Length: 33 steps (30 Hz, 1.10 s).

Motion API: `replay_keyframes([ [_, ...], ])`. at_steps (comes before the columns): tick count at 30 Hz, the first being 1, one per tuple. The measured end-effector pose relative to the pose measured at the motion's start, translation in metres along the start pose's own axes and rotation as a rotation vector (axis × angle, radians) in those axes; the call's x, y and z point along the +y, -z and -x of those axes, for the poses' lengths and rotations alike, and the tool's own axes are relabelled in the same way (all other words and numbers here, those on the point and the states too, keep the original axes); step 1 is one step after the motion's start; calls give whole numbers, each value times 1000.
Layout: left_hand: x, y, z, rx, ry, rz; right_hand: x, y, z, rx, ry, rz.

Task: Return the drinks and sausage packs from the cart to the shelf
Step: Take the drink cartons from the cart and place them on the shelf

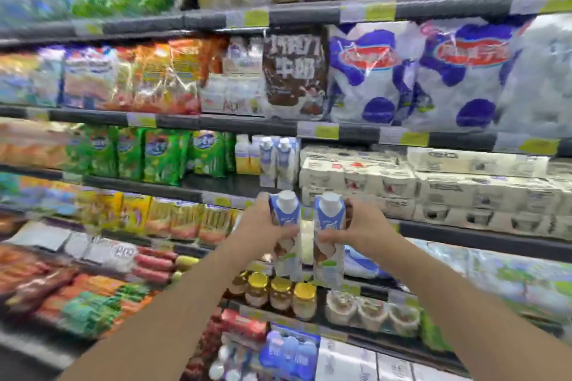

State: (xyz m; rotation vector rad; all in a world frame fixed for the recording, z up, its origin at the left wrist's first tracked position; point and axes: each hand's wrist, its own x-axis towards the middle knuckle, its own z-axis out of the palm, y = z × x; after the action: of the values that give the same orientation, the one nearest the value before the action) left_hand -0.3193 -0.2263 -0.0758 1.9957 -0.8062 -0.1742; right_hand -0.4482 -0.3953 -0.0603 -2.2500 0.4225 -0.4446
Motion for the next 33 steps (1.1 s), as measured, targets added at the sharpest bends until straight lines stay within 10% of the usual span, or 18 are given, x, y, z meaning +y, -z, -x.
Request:
replay_keyframes([
  [33,-79,69,-236,72,-81,17,-38,-93,-244,216,-51,227],
])
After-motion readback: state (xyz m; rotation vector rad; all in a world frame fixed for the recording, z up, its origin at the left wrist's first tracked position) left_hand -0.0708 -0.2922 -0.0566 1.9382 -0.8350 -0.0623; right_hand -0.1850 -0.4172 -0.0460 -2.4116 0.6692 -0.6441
